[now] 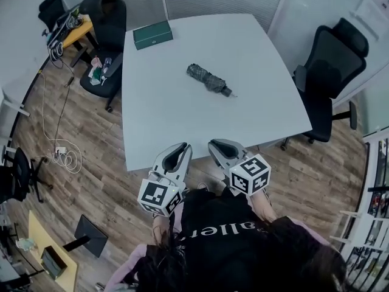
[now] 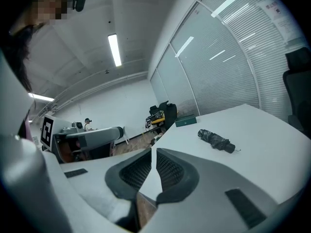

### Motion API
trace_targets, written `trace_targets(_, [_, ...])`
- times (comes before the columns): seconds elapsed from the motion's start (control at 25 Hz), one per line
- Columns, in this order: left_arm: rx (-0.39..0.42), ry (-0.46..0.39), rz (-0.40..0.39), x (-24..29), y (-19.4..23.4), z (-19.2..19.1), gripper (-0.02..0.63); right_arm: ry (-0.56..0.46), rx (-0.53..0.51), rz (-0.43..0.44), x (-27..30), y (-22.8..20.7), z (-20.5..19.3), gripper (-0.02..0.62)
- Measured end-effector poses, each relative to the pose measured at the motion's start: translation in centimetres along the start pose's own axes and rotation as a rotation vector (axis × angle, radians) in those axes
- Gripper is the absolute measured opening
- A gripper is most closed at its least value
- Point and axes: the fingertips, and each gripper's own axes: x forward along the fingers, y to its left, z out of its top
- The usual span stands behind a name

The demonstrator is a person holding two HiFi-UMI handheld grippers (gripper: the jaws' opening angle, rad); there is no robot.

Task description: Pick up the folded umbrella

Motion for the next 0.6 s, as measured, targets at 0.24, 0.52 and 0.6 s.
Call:
trace_targets(0.24, [-0.016,0.008,-0.009,0.3,0.8,-0.4,0.055,0.013,0.000,-0.011,0.7,-0.1,-0.1,0.043])
trace_targets(0.52, [-0.030,0.013,-0.010,1.7,1.0,-0.4,0.055,0.030,0.000,-0.012,1.2,-1.6,0.4,0.043])
trace_targets(0.6, [-0.032,0.010,0.004,2.1,1.3,-0.5,0.054,0.034,-0.004,-0.005,1.7,-2.4,0.5,0.043])
